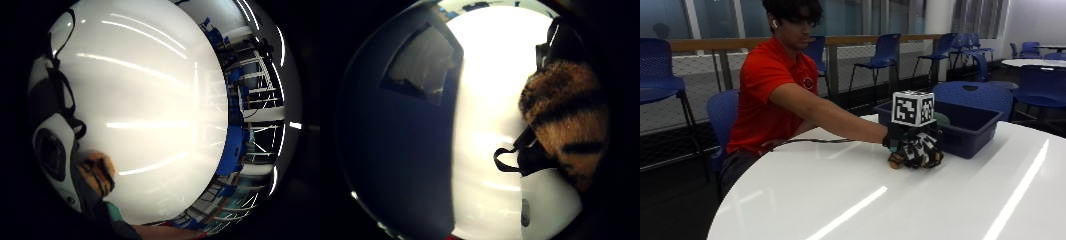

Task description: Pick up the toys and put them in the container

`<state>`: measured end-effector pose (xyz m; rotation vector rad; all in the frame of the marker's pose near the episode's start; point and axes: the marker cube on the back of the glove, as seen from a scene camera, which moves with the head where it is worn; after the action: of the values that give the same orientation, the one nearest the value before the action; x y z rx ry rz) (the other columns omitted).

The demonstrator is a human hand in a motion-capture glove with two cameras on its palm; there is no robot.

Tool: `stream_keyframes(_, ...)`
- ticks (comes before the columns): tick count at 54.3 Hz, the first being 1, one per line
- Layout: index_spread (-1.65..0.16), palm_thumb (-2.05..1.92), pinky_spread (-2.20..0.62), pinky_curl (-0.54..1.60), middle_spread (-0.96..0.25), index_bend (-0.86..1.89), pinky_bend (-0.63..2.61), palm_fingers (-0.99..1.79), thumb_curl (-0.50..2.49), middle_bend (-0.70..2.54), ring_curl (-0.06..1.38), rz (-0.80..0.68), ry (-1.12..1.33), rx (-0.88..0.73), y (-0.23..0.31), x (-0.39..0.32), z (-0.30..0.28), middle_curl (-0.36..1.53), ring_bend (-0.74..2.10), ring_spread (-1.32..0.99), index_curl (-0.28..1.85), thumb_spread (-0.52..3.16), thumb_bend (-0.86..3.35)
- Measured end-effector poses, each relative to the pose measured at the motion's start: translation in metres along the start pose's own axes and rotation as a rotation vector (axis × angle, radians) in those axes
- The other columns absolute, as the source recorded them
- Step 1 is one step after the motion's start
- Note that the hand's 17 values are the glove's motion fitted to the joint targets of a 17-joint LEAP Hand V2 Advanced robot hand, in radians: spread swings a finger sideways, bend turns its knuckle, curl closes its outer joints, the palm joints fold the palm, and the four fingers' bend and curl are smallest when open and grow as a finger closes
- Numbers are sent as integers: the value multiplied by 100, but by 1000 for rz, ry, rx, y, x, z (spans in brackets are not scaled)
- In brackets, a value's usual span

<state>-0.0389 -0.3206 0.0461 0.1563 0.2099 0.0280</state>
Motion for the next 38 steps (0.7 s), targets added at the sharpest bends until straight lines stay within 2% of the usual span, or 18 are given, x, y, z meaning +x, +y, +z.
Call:
stream_keyframes(10,-37,63,-45,41,-37,22,108,109,74,64,55,28,-82,-115,1,19,-27,43,107,-46,34,90,12)
stream_keyframes(21,-39,63,-46,42,-39,20,106,107,82,59,56,36,-119,-83,11,39,-101,46,106,-46,39,78,7)
stream_keyframes(38,-41,64,-47,45,-42,18,106,106,91,51,56,-46,-144,-11,24,-1,-190,51,106,-46,45,71,3)
